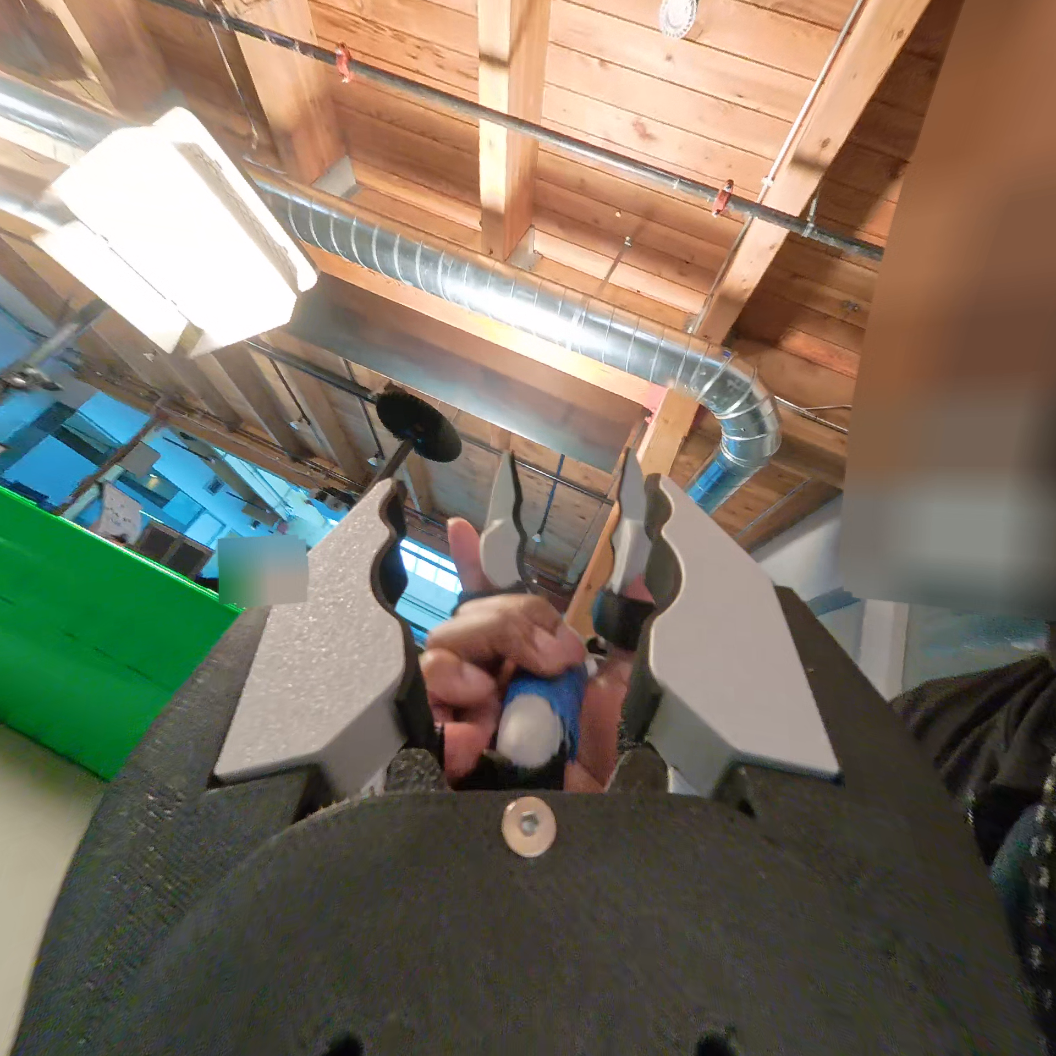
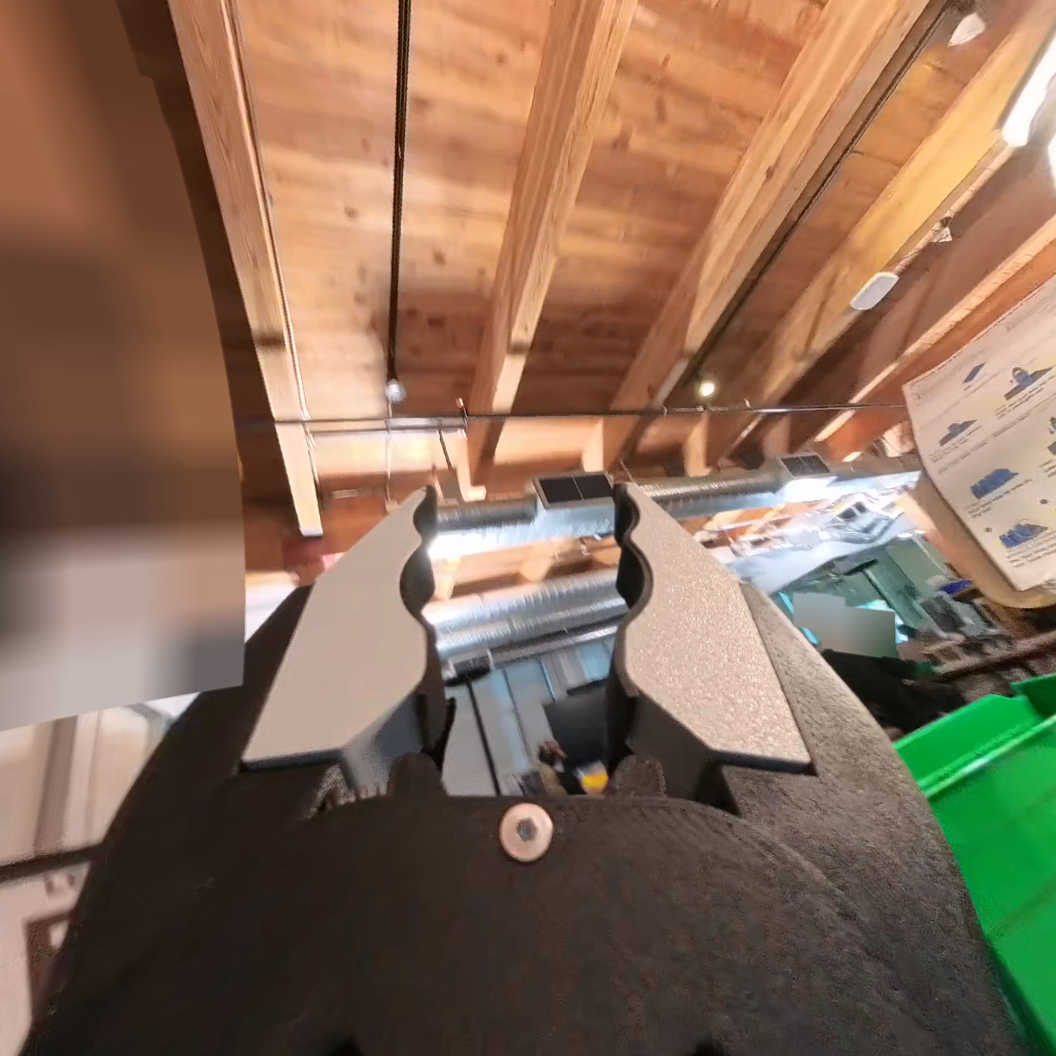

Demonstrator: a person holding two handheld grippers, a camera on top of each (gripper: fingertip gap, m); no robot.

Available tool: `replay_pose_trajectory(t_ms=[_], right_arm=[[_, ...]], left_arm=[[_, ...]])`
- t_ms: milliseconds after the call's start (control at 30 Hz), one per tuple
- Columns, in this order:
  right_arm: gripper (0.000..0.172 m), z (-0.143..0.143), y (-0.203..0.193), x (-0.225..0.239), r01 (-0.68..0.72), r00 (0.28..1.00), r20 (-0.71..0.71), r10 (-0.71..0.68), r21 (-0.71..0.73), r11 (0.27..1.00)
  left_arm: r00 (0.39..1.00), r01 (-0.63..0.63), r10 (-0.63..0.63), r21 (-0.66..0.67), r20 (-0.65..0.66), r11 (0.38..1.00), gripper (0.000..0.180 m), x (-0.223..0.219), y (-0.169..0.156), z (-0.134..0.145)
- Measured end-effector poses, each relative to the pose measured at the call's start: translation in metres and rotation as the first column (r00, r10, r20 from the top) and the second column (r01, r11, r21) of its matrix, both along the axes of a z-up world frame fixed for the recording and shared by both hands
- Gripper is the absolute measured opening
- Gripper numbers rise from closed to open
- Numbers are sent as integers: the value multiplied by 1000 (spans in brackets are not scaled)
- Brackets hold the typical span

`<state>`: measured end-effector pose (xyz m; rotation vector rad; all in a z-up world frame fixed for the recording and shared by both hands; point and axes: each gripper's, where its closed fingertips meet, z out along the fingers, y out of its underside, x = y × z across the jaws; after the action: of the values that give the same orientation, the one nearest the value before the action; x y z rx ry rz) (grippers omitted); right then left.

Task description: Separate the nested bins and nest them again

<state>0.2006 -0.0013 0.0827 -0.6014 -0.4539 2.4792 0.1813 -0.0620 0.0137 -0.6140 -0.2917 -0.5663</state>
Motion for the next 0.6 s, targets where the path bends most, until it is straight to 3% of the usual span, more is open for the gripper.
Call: replay_pose_trajectory(t_ms=[200,300,400,467,533,600], right_arm=[[67,-6,10,-14,-74,995,60,78,-74,995],[67,-17,11,-31,-122,976,170,138,-100,987],[65,-22,5,-32,-146,966,202,159,-81,986],[65,-19,15,-29,-58,979,194,58,-6,998],[65,-12,41,-29,108,963,230,-139,143,984],[71,-10,81,-37,265,853,336,-400,382,886]], left_arm=[[998,0,-7,-102,-64,995,86,12,17,-9],[995,91,-94,-129,-17,987,87,22,28,-21],[995,93,-95,-133,-15,987,87,17,25,-23],[997,73,-74,-132,-8,989,89,9,20,-22],[1000,20,-19,-205,9,979,89,-9,19,-28],[993,-114,119,-397,-12,911,87,-40,21,-47]])
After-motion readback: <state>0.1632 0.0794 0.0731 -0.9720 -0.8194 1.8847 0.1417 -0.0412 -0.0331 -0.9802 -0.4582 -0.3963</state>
